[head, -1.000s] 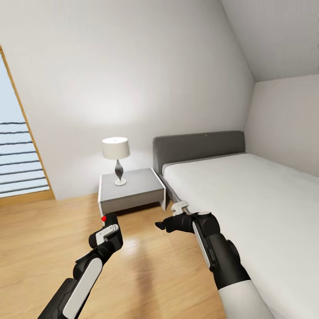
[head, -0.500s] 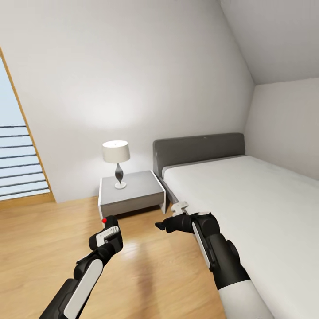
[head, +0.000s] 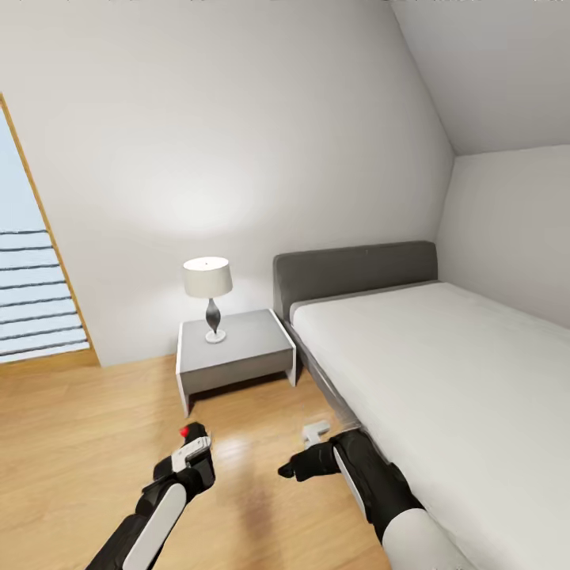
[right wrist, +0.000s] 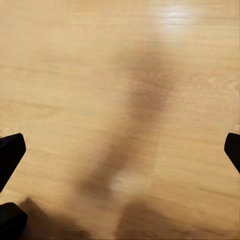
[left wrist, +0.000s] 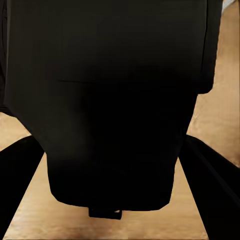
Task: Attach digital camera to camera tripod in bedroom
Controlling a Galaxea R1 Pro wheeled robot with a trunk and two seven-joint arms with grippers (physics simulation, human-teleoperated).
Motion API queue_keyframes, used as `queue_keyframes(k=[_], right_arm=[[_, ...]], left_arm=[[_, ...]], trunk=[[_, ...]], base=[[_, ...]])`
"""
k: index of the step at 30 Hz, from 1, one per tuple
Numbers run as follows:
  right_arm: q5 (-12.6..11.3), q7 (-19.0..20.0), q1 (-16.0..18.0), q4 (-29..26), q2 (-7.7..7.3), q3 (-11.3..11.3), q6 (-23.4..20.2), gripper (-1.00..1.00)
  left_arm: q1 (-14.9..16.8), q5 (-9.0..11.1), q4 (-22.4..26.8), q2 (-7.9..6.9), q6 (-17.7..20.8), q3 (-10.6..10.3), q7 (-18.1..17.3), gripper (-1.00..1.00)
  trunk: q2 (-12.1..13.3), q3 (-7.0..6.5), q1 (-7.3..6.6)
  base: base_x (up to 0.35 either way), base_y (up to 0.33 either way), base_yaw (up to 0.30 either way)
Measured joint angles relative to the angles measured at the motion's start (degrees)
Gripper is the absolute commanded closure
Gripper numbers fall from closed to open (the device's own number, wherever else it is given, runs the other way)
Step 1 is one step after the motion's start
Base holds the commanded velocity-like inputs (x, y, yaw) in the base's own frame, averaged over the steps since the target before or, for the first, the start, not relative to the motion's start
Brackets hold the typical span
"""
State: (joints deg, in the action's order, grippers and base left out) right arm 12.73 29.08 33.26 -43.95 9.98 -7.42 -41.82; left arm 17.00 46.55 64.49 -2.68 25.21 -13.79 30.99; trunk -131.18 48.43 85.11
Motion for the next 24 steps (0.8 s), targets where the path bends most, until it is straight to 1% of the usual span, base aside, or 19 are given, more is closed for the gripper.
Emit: queue_keyframes(k=[5, 6, 9, 10, 13, 14, 16, 17, 20, 21, 24], right_arm=[[-0.1, -0.1, 0.0, 7.5, 0.01, 0.0, 5.0, -1.00], [-0.1, 0.0, 0.0, 9.4, 0.01, 0.0, 7.1, -1.00], [-0.2, 0.1, 0.0, 11.2, 0.01, 0.0, 9.3, -1.00], [-0.3, 0.2, 0.0, 11.9, 0.01, 0.0, 10.1, -1.00], [-0.3, 0.3, 0.0, 12.5, 0.01, 0.1, 10.8, -1.00], [-0.4, 0.4, 0.0, 12.7, 0.01, 0.3, 11.0, -1.00], [-0.4, 0.3, 0.0, 12.9, -0.10, 0.7, 11.1, -1.00], [-0.4, 0.4, 0.0, 12.9, -0.18, 1.2, 11.1, -1.00], [-0.4, 0.4, 0.0, 13.1, -0.21, 2.2, 10.6, -1.00], [-0.4, 0.4, 0.0, 13.1, -0.14, 3.1, 9.6, -1.00], [-0.5, 0.4, 0.0, 13.2, -0.17, 3.6, 8.6, -1.00]], left_arm=[[0.0, 0.8, -6.9, 0.98, -1.4, -0.1, -0.8, 1.00], [0.0, 1.1, -9.1, 1.46, -2.4, -0.1, -1.5, 1.00], [0.0, 1.2, -11.9, 2.28, -4.7, -0.2, -3.1, 1.00], [0.0, 1.3, -13.4, 2.68, -6.2, -0.3, -4.3, 1.00], [0.0, 1.2, -16.1, 3.15, -8.1, -0.3, -6.5, 1.00], [0.0, 1.0, -18.3, 3.35, -9.1, -0.3, -8.1, 1.00], [0.0, 0.8, -20.6, 3.49, -9.9, -0.3, -9.8, 1.00], [0.0, 0.8, -22.9, 3.61, -10.7, -0.3, -11.4, 1.00], [0.0, 0.9, -25.9, 3.78, -12.4, -0.3, -13.8, 1.00], [0.0, 1.0, -28.2, 4.15, -14.6, -0.3, -15.9, 1.00], [0.0, 0.8, -29.7, 4.80, -16.8, -0.2, -17.5, 1.00]], trunk=[[2.0, -0.91, -1.11], [2.4, -1.08, -1.32], [3.6, -1.63, -1.99], [4.0, -1.81, -2.20], [5.2, -2.35, -2.86], [5.6, -2.52, -3.08], [6.4, -2.88, -3.52], [6.8, -3.06, -3.74], [8.0, -3.60, -4.40], [8.4, -3.78, -4.62], [9.6, -4.32, -5.28]], base=[[0.000, 0.000, 0.000], [0.000, 0.000, 0.000], [0.000, 0.000, 0.000], [0.000, 0.000, 0.000], [0.000, 0.000, 0.000], [0.000, 0.000, 0.000], [0.000, 0.000, 0.000], [0.000, 0.000, 0.000], [0.000, 0.000, 0.000], [0.000, 0.000, 0.000], [0.000, 0.000, 0.000]])
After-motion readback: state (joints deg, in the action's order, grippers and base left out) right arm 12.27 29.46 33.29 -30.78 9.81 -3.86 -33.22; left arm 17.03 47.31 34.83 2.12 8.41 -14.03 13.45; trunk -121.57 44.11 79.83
